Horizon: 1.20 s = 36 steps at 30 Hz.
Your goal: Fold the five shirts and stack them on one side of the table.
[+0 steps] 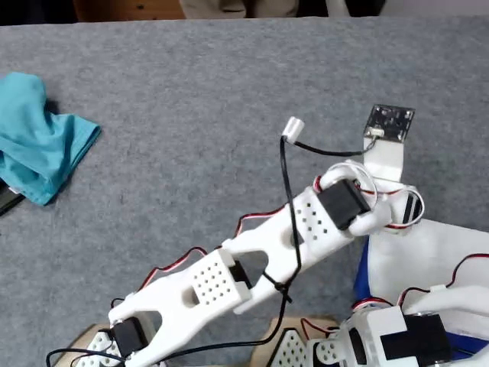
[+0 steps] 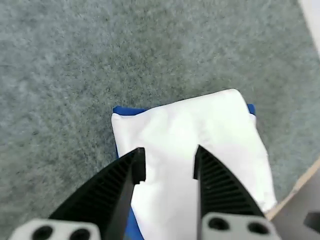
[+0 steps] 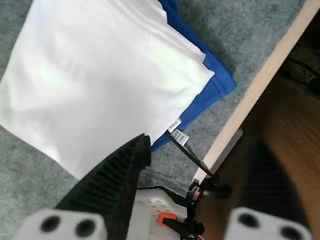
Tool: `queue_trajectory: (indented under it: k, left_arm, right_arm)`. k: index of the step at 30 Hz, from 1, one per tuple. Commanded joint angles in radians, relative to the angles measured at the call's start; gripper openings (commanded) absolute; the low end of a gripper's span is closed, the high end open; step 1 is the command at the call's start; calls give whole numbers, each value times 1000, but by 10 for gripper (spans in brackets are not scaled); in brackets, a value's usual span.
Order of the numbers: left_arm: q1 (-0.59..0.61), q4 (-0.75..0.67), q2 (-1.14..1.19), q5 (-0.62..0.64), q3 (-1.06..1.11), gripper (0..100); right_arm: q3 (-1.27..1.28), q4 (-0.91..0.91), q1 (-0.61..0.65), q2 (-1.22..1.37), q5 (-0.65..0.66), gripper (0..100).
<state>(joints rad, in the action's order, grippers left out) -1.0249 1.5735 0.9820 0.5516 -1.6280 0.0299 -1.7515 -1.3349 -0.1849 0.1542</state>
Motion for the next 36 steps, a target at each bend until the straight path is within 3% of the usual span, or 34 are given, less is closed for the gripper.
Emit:
queue_trajectory:
  k: [1,4,11,18,25,36]
  left_arm:
    - [23,43,-127,-54,-41,83]
    - [48,95,-153,-94,-43,36]
    - [127,187,-211,-100,-40,27]
    - [276,187,-325,-310,-40,19]
    - [614,189,-384,-373,-38,19]
    - [1266,189,-384,-374,-17,19]
  right_arm:
    - [-108,-34,30,-51,61,2]
    - [-108,-35,30,-97,81,37]
    - [42,-35,44,-329,235,5]
    - [171,-35,197,-659,259,5]
    - [170,-34,538,-871,161,5]
    - [-68,63,1259,-782,-198,6]
